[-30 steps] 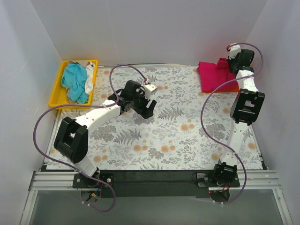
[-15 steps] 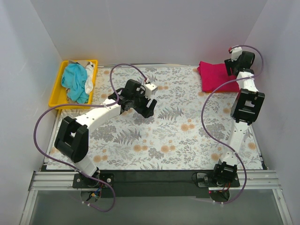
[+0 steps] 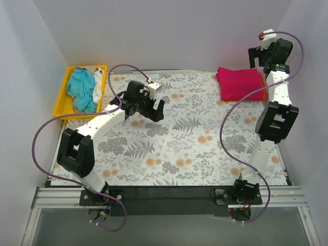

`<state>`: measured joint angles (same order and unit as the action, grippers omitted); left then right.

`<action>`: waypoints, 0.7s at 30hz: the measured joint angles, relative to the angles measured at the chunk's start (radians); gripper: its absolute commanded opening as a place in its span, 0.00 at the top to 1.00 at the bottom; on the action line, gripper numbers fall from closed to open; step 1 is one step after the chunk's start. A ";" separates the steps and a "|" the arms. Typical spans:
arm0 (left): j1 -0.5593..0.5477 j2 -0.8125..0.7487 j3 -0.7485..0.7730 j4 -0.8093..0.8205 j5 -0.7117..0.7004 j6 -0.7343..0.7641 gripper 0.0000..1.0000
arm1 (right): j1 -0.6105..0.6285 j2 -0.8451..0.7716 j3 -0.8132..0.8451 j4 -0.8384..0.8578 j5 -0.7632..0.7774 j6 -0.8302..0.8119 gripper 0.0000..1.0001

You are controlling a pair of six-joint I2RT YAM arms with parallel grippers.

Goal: Fold and stack the t-shirts
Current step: Neatly place the folded tshirt to the corner

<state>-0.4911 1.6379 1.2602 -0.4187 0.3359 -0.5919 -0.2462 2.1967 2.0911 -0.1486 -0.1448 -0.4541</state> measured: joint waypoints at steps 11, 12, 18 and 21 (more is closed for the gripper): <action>0.126 -0.058 0.046 0.005 0.077 -0.111 0.02 | 0.007 -0.208 -0.013 -0.176 -0.332 0.248 0.02; 0.142 -0.057 0.061 -0.002 0.085 -0.123 0.02 | 0.007 -0.222 -0.021 -0.197 -0.359 0.265 0.02; 0.224 -0.054 0.092 -0.023 0.114 -0.171 0.02 | 0.042 -0.377 -0.301 -0.310 -0.451 0.298 0.02; 0.234 -0.054 0.048 -0.025 0.116 -0.174 0.02 | 0.114 -0.460 -0.521 -0.352 -0.431 0.266 0.02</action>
<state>-0.2569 1.5841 1.3079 -0.4435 0.4519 -0.7662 -0.1318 1.7370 1.5703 -0.5011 -0.5758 -0.1879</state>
